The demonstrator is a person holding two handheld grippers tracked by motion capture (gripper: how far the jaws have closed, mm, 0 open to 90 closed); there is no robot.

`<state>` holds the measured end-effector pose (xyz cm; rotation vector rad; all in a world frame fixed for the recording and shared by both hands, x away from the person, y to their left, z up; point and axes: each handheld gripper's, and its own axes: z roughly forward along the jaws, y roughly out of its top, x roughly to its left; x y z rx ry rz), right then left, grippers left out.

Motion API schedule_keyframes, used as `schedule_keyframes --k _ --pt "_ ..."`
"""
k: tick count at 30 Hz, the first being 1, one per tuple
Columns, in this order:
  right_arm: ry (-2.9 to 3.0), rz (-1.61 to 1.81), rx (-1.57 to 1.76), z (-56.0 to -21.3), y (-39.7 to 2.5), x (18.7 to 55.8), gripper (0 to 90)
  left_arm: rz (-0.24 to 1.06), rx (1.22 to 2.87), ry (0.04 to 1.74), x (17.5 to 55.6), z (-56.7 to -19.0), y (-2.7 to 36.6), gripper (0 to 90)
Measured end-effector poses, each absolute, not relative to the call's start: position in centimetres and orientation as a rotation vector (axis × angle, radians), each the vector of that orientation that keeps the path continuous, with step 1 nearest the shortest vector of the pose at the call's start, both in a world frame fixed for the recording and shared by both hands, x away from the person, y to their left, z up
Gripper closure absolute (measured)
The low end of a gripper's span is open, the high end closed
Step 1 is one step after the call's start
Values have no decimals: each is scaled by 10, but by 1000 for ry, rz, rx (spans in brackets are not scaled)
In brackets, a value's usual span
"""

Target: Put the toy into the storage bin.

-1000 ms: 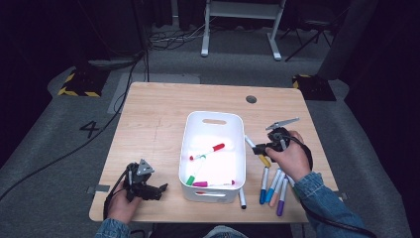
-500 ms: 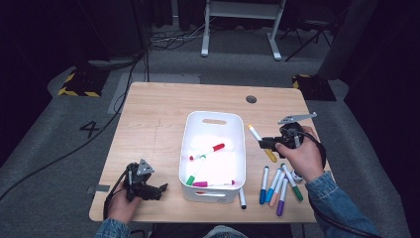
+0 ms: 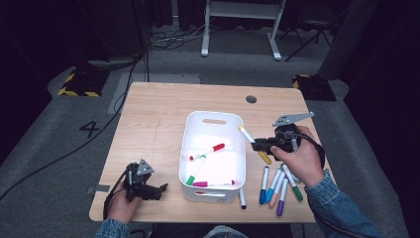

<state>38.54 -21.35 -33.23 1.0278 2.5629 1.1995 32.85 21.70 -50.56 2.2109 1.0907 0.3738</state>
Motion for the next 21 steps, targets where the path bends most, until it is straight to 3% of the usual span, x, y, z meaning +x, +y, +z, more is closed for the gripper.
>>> schedule_keyframes --k 21 --pt "2716 1242 823 -324 -151 355 770 374 2211 1091 328 -506 217 0"
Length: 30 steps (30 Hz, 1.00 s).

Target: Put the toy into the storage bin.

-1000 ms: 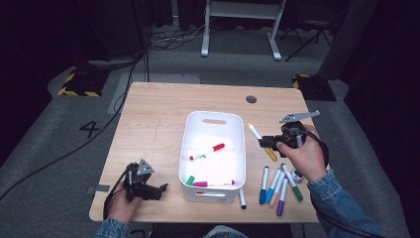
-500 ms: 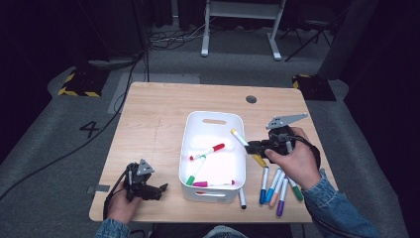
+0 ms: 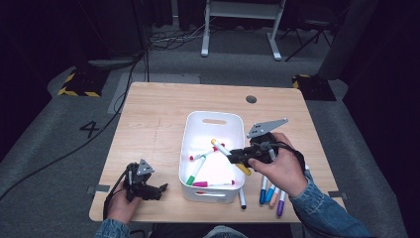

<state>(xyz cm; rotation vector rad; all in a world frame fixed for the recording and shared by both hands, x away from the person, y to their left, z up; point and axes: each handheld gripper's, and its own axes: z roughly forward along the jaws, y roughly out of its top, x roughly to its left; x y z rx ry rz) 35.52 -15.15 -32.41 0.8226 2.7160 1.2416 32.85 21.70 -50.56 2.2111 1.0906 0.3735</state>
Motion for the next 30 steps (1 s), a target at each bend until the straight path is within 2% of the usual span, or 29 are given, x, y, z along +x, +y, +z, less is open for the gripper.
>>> schedule_keyframes --k 13,30 --pt "2777 1242 777 -334 -132 352 770 374 2213 1090 328 -506 217 0" --pt "2882 1065 755 -359 -123 350 771 373 2211 1091 328 -506 217 0"
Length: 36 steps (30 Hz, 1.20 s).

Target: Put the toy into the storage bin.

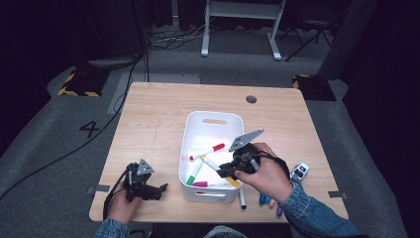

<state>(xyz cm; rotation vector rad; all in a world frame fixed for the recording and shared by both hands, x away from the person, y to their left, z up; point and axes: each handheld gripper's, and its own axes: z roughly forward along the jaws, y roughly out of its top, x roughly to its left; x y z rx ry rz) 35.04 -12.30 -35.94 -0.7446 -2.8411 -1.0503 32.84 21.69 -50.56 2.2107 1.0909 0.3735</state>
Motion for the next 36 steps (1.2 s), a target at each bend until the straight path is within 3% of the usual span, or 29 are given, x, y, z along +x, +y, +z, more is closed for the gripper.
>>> schedule_keyframes --k 11,13,18,36 --pt "-2908 -969 -651 -369 -110 350 760 374 2213 1090 328 -506 217 0" --pt "-2874 -991 -705 -368 -110 348 615 374 2213 1090 328 -506 217 0" --pt "-2879 -1089 -716 -361 -119 350 542 373 2211 1091 328 -506 217 0" --pt "-2810 -1224 -898 -341 -169 352 559 374 2211 1091 328 -506 217 0"
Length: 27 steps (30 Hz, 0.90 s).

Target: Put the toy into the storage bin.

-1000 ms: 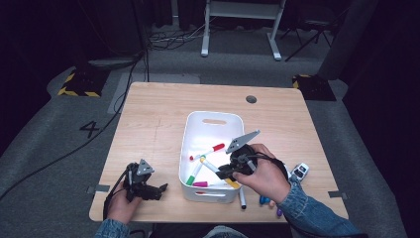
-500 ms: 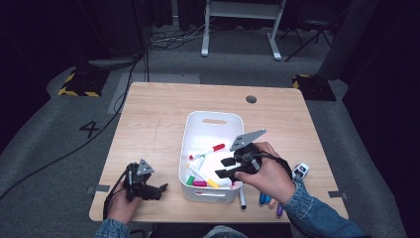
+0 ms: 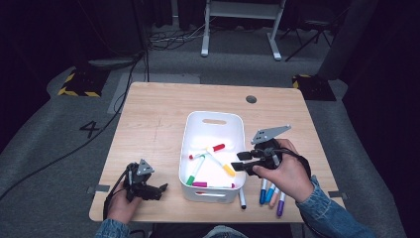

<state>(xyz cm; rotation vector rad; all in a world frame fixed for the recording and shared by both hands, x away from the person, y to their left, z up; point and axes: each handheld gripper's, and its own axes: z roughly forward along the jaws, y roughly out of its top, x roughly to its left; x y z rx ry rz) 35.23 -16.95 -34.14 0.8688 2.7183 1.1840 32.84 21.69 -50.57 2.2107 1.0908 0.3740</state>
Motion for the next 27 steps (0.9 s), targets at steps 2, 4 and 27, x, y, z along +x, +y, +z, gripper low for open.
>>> schedule_keyframes --k 2,4,27 --pt "2712 1192 862 -341 -173 353 562 374 2211 1091 328 -506 217 0" --pt "2693 1194 894 -340 -181 353 566 374 2211 1091 328 -506 217 0" --pt "2697 1102 1058 -385 -211 363 519 374 2211 1091 328 -506 217 0"
